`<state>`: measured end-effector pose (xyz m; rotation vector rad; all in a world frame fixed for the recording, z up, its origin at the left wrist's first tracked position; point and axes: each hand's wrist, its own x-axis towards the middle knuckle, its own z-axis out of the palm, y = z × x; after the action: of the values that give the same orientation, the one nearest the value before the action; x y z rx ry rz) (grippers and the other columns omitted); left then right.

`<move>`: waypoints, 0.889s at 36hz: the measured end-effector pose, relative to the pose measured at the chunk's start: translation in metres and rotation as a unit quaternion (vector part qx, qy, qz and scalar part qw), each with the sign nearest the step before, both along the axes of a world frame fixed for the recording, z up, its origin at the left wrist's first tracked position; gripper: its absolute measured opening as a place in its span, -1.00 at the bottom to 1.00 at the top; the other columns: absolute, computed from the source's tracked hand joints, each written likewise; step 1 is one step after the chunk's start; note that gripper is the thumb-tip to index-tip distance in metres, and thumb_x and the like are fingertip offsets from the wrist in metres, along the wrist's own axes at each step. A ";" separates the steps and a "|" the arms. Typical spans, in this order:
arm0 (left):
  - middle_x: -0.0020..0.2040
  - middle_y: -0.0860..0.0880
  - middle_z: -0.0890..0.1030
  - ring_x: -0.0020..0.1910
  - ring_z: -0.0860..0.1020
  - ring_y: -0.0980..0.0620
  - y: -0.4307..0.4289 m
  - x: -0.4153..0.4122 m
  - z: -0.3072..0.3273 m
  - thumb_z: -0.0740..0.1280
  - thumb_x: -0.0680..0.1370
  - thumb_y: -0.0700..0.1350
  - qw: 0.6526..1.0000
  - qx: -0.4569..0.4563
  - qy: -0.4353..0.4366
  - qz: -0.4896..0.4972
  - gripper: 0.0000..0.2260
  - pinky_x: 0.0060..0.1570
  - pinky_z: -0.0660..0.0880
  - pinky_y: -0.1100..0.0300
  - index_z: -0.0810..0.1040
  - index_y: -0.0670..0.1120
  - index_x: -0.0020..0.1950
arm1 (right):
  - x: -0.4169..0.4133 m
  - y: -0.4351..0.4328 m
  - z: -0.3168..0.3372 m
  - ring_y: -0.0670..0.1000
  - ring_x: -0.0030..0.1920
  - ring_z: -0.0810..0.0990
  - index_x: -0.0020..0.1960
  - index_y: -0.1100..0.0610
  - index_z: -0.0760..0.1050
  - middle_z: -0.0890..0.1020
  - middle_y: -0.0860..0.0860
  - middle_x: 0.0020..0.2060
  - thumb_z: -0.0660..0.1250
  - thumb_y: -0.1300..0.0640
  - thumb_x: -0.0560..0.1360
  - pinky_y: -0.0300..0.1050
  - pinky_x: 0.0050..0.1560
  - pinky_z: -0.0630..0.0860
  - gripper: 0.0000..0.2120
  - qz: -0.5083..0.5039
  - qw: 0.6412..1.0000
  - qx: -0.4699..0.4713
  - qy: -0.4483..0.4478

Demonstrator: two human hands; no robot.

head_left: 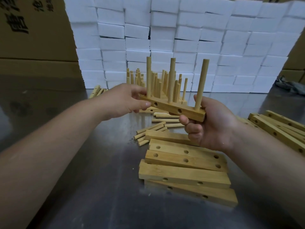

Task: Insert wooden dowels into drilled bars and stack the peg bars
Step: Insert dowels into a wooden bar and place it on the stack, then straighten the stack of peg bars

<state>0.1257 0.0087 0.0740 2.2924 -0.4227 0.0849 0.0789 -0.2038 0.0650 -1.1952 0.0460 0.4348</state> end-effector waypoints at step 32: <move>-0.25 -0.11 0.61 -0.35 0.52 0.03 0.067 0.031 -0.014 0.34 0.52 -0.17 0.960 -0.125 0.026 0.250 -0.79 -0.24 0.48 0.21 0.54 -0.19 0.13 | 0.009 0.004 -0.015 -0.10 -0.59 0.45 -0.07 0.17 0.49 0.59 0.01 -0.48 0.08 0.05 0.61 -0.33 -0.60 0.34 -0.72 -0.071 0.994 -0.065 -0.058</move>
<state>0.1570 0.0758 0.0602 2.0929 0.1956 0.3112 0.0875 -0.1998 0.0497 -1.3340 0.0592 0.2398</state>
